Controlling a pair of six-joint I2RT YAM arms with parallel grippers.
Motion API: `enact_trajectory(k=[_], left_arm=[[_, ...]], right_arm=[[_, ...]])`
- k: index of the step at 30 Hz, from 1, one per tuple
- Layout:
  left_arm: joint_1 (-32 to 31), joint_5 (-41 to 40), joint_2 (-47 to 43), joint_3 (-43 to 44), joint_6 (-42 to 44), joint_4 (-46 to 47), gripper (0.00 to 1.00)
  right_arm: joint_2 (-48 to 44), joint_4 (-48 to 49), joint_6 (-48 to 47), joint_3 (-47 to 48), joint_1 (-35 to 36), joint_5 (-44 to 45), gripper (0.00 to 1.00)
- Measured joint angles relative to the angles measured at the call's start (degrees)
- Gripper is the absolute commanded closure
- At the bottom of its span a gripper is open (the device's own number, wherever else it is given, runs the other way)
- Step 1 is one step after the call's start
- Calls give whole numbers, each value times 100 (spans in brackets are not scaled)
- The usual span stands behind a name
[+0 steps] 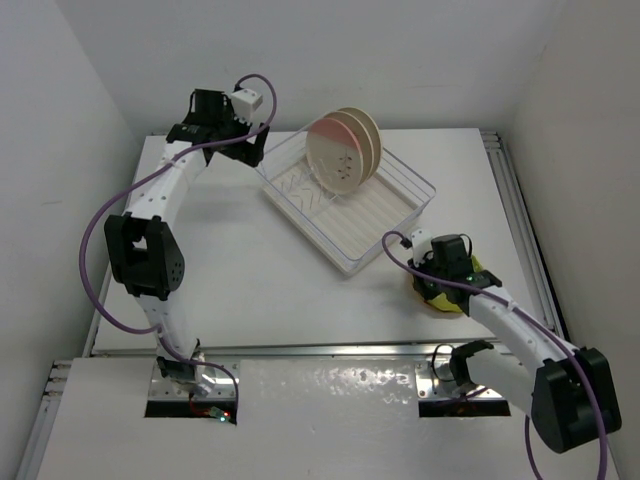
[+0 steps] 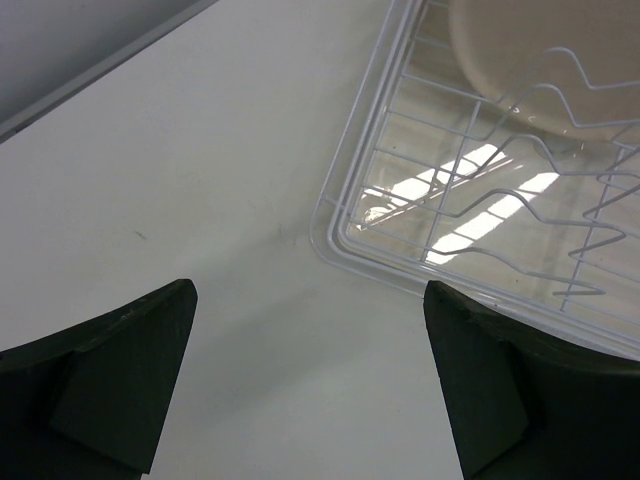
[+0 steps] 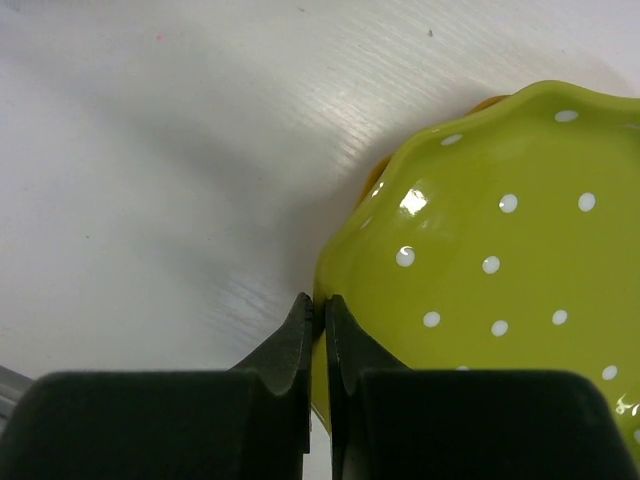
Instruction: Unload the plates from the dish rack
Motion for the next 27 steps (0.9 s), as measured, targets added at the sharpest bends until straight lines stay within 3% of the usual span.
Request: enact_trajectory(k=[14,20,23,25,27], left_arm=[[0,-22,0,-76,2,-4,5],[0,-42,0,-79,37,-2,5],[0,-46,0,-87,42,-2,5],[0,-48,0,-94,42,-2,5],[0,-48,0,-96,42,-2,5]], right_arm=[[240,396,634,20,2,599,100],[332,398,640,22,2,634,79],[466,341,629,37,2,732,76],[503,304,634,76,4,791,77],[542,269,636,107,4,822,86]])
